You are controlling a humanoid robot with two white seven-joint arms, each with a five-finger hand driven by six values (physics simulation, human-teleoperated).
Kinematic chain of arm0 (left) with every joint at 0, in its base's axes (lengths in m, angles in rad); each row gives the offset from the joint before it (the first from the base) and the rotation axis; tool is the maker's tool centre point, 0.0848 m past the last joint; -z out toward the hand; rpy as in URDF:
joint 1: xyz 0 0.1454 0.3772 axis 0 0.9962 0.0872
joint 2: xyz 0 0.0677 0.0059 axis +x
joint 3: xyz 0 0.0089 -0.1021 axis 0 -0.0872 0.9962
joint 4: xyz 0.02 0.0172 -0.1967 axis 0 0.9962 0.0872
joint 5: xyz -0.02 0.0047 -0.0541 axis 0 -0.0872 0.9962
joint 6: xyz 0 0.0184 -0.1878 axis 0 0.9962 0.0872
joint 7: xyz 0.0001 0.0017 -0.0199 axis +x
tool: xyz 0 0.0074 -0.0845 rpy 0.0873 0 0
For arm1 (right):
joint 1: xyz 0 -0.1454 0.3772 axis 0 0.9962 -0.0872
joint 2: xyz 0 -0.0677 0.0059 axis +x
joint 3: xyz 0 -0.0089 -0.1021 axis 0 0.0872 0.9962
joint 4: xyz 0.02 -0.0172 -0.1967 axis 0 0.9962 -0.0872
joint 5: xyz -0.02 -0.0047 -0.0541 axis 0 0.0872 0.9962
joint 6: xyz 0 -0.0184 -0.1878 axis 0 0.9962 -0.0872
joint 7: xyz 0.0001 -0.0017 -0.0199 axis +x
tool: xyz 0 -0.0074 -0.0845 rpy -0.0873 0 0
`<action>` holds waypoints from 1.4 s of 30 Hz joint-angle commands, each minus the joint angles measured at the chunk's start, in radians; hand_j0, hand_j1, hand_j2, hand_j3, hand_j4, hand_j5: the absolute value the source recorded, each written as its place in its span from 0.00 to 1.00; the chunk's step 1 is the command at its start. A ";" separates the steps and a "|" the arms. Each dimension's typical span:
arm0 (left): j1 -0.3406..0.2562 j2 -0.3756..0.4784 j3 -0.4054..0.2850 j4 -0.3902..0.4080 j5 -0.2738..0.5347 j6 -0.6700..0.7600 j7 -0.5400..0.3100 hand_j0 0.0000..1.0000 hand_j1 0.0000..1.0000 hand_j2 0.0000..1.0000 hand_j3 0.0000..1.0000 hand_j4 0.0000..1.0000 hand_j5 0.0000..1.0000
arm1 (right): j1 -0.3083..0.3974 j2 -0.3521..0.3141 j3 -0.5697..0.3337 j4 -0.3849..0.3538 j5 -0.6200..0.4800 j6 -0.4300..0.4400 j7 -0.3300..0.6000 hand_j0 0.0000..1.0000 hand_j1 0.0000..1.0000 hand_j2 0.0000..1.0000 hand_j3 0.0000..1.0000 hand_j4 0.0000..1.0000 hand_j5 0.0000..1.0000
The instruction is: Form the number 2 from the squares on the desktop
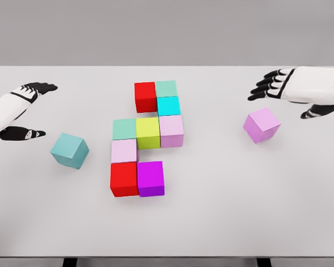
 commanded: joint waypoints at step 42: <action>-0.109 0.285 -0.297 -0.137 0.698 0.156 -0.475 1.00 1.00 1.00 1.00 1.00 1.00 | -0.078 0.256 0.324 0.312 -0.114 0.581 0.000 1.00 1.00 1.00 1.00 1.00 1.00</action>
